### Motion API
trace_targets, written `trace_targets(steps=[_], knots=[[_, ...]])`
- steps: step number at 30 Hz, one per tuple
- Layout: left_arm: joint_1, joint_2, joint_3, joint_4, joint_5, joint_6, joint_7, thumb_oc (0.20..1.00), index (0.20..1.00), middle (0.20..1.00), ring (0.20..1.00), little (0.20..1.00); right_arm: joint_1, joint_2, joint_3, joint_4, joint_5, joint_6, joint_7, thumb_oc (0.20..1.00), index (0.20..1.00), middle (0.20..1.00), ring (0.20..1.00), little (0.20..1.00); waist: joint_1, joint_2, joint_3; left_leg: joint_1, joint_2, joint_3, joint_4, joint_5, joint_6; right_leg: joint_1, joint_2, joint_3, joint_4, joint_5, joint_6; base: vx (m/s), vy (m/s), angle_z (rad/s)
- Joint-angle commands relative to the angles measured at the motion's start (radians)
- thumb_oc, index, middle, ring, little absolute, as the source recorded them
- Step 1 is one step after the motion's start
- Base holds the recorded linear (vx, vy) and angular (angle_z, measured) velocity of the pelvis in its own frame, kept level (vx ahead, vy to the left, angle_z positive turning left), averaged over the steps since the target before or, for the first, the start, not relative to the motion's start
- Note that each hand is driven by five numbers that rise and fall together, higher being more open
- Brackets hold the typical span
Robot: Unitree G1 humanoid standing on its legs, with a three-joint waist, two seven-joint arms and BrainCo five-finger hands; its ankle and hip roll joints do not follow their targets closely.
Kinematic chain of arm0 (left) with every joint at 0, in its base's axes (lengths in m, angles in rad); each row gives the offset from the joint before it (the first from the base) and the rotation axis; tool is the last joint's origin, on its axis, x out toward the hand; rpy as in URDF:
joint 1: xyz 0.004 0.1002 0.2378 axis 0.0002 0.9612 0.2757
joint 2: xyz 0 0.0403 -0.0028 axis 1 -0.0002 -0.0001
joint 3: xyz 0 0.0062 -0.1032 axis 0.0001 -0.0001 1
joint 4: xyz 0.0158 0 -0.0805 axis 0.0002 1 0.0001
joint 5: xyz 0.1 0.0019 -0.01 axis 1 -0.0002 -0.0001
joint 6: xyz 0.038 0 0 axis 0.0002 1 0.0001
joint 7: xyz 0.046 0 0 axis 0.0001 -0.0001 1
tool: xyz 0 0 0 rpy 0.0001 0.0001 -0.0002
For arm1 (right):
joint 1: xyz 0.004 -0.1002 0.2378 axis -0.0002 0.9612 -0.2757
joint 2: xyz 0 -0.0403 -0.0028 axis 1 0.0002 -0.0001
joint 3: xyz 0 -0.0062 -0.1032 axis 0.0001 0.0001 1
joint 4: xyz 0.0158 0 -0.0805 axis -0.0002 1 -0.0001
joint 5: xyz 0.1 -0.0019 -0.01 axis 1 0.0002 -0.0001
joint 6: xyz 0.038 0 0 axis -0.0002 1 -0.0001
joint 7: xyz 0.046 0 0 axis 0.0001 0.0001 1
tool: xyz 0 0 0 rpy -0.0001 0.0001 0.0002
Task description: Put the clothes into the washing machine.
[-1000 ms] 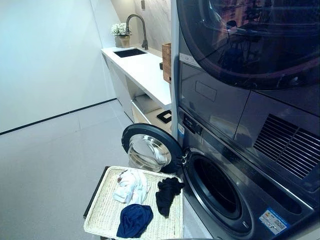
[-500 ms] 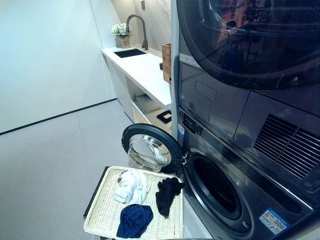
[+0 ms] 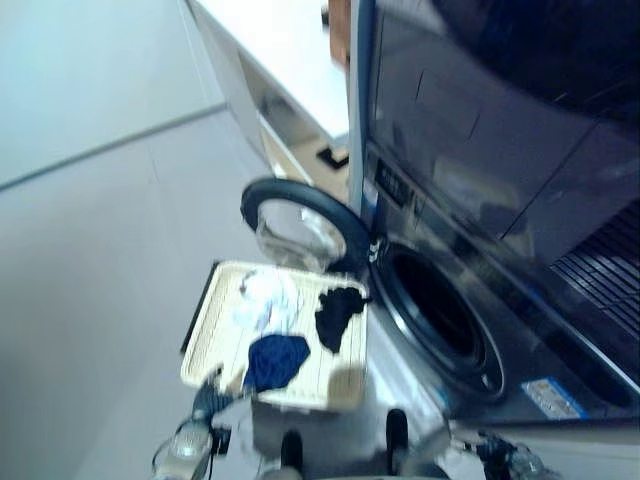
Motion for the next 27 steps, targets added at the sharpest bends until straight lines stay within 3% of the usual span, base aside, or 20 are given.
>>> trace_targets(steps=[1,7,13,16,20,27], knots=[[-0.081,0.045,0.006,-0.027,0.127,-0.11,0.199,1.0,1.0,1.0,1.0,1.0,-0.018,-0.025,0.036,-0.007,0.067,-0.046,-0.03,1.0,1.0,1.0,1.0,1.0,0.027,-0.028,0.015,-0.025,-0.073,-0.033,0.012,-0.041,0.071,0.022,0.009,0.002,0.093,-0.148,0.051,-0.08,0.017,0.06],[-0.263,0.147,-0.074,-0.084,0.364,-0.058,0.393,1.0,1.0,1.0,1.0,1.0,-0.121,-0.078,0.071,-0.016,0.121,-0.054,-0.023,1.0,1.0,1.0,1.0,1.0,0.028,-0.039,0.109,-0.223,-0.097,-0.059,0.153,-0.042,0.069,-0.168,-0.004,-0.011,0.211,-0.14,0.061,-0.11,0.023,0.02],[-0.39,0.217,-0.132,-0.087,0.466,-0.031,0.507,1.0,1.0,1.0,1.0,1.0,-0.193,-0.108,0.096,-0.039,0.141,-0.093,-0.018,1.0,1.0,1.0,1.0,1.0,0.018,-0.055,0.166,-0.379,-0.102,-0.05,0.219,-0.027,0.067,-0.323,0.003,-0.016,0.282,-0.131,0.07,-0.09,0.016,-0.04],[-0.452,0.245,-0.158,-0.075,0.503,-0.014,0.509,1.0,1.0,1.0,1.0,1.0,-0.232,-0.114,0.113,-0.059,0.159,-0.097,-0.027,1.0,1.0,1.0,1.0,1.0,0.012,-0.067,0.166,-0.468,-0.105,-0.054,0.259,-0.025,0.064,-0.405,0.012,-0.023,0.314,-0.13,0.069,-0.05,-0.024,0.01],[-0.578,0.288,-0.23,-0.042,0.502,0.018,0.417,1.0,1.0,1.0,1.0,1.0,-0.298,-0.119,0.139,-0.092,0.185,-0.104,-0.041,1.0,1.0,1.0,1.0,1.0,-0.004,-0.085,0.166,-0.592,-0.108,-0.061,0.305,-0.023,0.061,-0.516,0.027,-0.028,0.346,-0.119,0.068,-0.05,-0.044,0.08],[-0.619,0.292,-0.302,-0.026,0.499,0.006,0.298,1.0,1.0,1.0,1.0,1.0,-0.34,-0.14,0.139,-0.133,0.197,-0.101,-0.049,1.0,1.0,1.0,1.0,1.0,-0.018,-0.091,0.166,-0.701,-0.112,-0.07,0.341,-0.025,0.055,-0.612,0.035,-0.033,0.362,-0.105,0.071,-0.01,-0.008,0.03]])
